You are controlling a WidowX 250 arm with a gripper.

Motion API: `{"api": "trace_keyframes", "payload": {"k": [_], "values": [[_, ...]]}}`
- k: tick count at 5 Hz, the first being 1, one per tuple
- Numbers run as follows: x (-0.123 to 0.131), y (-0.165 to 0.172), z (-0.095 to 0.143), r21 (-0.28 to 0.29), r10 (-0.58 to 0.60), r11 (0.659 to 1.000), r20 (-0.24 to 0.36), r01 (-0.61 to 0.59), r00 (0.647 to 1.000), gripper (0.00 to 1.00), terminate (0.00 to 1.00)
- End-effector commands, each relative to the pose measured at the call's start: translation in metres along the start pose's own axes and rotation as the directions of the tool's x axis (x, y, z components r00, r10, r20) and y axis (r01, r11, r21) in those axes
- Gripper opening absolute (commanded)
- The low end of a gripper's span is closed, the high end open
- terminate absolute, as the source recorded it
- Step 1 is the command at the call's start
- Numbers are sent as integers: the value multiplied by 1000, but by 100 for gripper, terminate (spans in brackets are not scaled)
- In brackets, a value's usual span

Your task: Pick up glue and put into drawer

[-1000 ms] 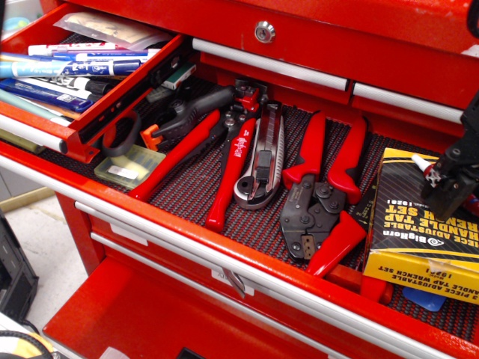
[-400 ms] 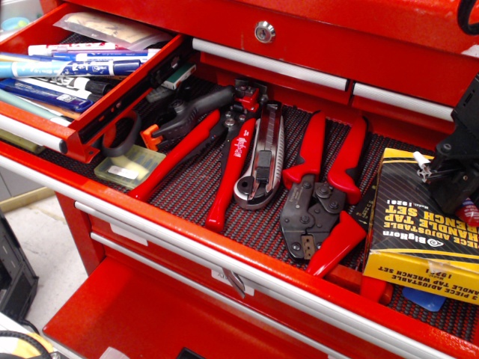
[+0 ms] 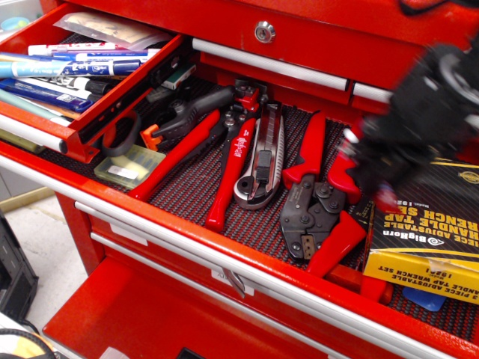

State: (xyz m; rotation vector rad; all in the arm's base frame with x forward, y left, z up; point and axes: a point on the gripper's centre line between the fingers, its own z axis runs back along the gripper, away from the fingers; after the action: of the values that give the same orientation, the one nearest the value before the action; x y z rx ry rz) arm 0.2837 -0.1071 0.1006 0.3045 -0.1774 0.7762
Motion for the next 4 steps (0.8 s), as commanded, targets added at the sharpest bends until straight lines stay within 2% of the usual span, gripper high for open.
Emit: {"api": "trace_keyframes", "payload": {"k": [1,2,3,4], "values": [[71,66,25,-75,-152,984,150,164,977,0,0],[112,100,35,-42,-246,965,201,259,948,0,0],[149,139,39,-48,-318,941,213,335,924,0,0],[179,179,33,-36,-350,929,241,369,905,0,0]]}}
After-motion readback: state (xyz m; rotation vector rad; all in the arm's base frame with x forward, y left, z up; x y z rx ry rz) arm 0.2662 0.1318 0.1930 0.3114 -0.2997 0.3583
